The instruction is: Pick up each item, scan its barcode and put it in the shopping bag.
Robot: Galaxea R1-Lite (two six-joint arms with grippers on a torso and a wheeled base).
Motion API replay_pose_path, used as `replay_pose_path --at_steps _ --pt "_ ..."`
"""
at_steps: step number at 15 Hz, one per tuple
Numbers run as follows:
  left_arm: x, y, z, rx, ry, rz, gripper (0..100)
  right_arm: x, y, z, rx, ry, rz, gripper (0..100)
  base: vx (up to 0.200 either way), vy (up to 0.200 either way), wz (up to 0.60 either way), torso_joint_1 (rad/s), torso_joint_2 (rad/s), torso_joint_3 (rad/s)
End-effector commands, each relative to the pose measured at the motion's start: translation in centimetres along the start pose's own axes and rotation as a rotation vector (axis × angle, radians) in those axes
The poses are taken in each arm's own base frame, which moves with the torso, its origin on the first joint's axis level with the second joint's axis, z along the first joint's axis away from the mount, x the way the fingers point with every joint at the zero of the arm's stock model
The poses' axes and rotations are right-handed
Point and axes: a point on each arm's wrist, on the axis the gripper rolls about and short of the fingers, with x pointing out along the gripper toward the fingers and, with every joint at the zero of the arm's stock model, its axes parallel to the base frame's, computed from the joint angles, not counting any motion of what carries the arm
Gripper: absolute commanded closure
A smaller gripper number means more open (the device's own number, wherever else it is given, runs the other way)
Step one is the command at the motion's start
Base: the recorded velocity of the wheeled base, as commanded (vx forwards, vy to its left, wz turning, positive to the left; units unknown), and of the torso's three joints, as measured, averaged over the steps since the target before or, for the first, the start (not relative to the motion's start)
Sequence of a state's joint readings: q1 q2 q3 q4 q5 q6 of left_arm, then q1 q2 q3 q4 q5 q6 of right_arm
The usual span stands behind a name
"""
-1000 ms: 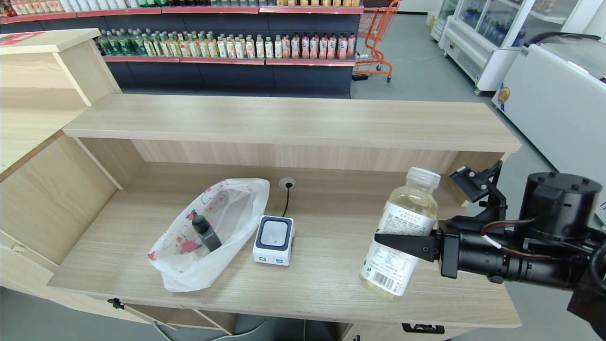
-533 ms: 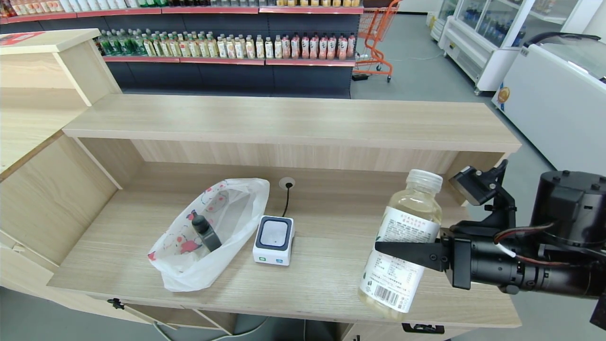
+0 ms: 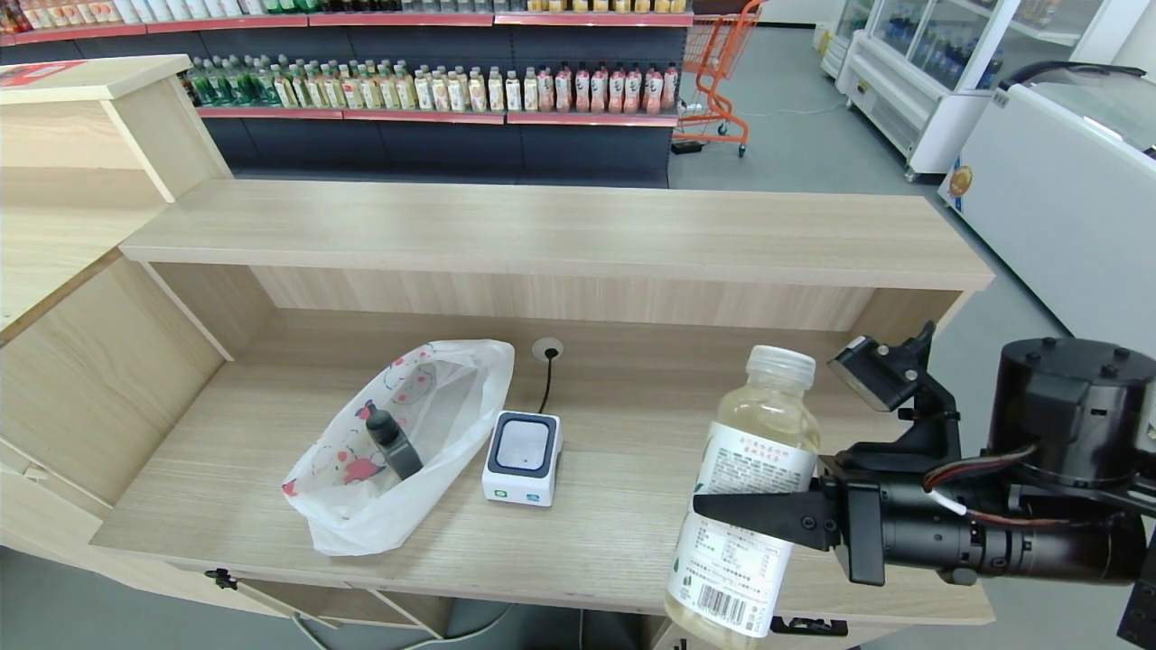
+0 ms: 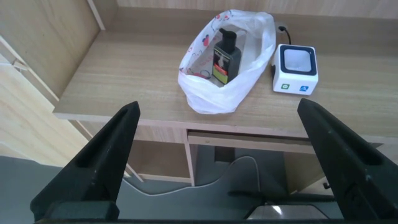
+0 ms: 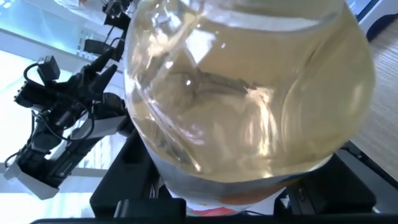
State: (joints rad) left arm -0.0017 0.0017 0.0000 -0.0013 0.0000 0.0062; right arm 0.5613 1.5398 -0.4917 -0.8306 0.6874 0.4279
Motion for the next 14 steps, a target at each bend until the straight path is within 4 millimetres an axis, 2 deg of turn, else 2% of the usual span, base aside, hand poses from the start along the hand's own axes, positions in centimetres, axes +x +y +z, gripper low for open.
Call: replay_pose_path --at_steps 1,14 --pt "0.01 0.0 0.01 0.0 0.001 0.0 0 0.04 -0.03 -0.13 0.011 0.014 -0.002 100 0.0 0.0 0.0 0.0 0.0 0.0" --pt "0.0 0.0 0.0 0.0 0.0 0.0 0 -0.42 0.71 0.16 0.037 0.025 -0.002 100 0.0 0.0 0.0 0.0 0.0 0.0"
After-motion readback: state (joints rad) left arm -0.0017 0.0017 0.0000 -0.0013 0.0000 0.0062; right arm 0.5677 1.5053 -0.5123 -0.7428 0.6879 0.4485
